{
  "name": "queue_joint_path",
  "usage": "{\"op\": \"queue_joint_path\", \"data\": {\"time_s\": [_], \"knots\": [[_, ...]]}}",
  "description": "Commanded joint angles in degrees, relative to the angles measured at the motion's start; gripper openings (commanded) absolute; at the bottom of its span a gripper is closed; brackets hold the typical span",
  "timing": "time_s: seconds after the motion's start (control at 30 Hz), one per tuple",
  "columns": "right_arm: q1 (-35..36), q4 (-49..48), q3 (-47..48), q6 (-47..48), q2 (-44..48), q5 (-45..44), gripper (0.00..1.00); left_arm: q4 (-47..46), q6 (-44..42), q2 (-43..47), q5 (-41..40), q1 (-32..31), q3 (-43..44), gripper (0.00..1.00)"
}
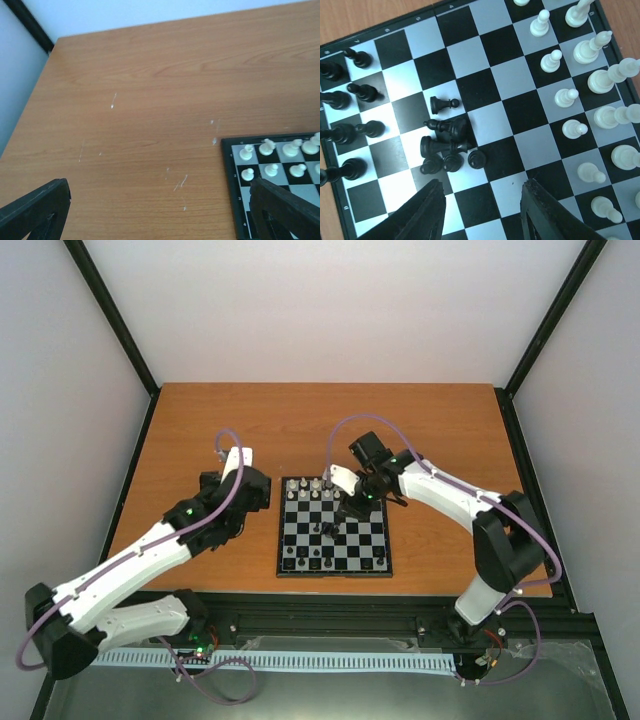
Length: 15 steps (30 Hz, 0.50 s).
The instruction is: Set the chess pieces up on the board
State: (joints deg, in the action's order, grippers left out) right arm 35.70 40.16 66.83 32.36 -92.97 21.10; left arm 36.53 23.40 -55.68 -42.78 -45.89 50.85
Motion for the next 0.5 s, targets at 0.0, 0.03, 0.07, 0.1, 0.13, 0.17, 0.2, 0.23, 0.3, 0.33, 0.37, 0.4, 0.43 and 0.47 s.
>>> {"op": "queue_joint_path", "data": {"time_s": [0.0,0.03,0.07,0.1,0.13,0.17,0.2,0.23,0.3,0.33,0.37,0.4,0.43,0.47], "knots": [[1.2,2.2,3.5,-1.0,-4.1,-2.2,0.41,6.0,7.2,-4.7,-1.4,2.3,5.5,1.00],[1.4,2.5,3.8,-1.1,-4.9,-2.1,0.40,4.8,6.9,-4.8,0.0,2.7,4.7,1.00],[1.7,2.5,4.0,-1.3,-5.6,-2.1,0.40,2.9,5.7,-4.7,2.0,2.9,3.3,1.00],[2.0,2.5,4.2,-1.6,-6.2,-2.3,0.39,0.4,3.4,-4.6,4.6,3.1,1.5,1.00],[2.3,2.4,4.3,-1.8,-6.8,-2.5,0.39,-0.7,1.1,-4.7,7.0,3.1,0.7,1.00],[2.5,2.3,4.4,-2.0,-7.3,-2.7,0.38,-0.5,-0.1,-5.0,8.4,3.1,1.0,1.00],[2.6,2.2,4.6,-2.2,-7.9,-2.8,0.37,-0.2,-2.6,-5.2,9.5,3.1,1.9,1.00],[2.6,2.1,4.6,-2.5,-8.4,-3.1,0.36,0.2,-4.0,-5.4,9.4,3.1,2.8,1.00],[2.6,2.0,5.0,-3.0,-9.4,-3.4,0.34,1.1,-5.2,-5.1,9.3,3.1,3.8,1.00],[2.7,2.1,5.2,-3.2,-10.0,-3.5,0.33,1.1,-6.1,-4.8,10.1,3.1,3.7,1.00],[2.6,2.1,5.5,-3.2,-10.4,-3.5,0.33,0.8,-6.8,-4.4,11.0,3.1,3.4,1.00],[2.7,2.2,5.7,-3.3,-10.8,-3.3,0.33,0.4,-7.2,-4.0,11.9,3.1,3.0,1.00],[2.7,2.1,5.8,-3.4,-11.3,-3.4,0.32,0.3,-7.6,-3.8,12.5,3.1,2.9,1.00],[2.7,2.2,6.0,-3.4,-11.7,-3.5,0.32,0.3,-7.9,-3.7,12.7,3.1,2.9,1.00]]}}
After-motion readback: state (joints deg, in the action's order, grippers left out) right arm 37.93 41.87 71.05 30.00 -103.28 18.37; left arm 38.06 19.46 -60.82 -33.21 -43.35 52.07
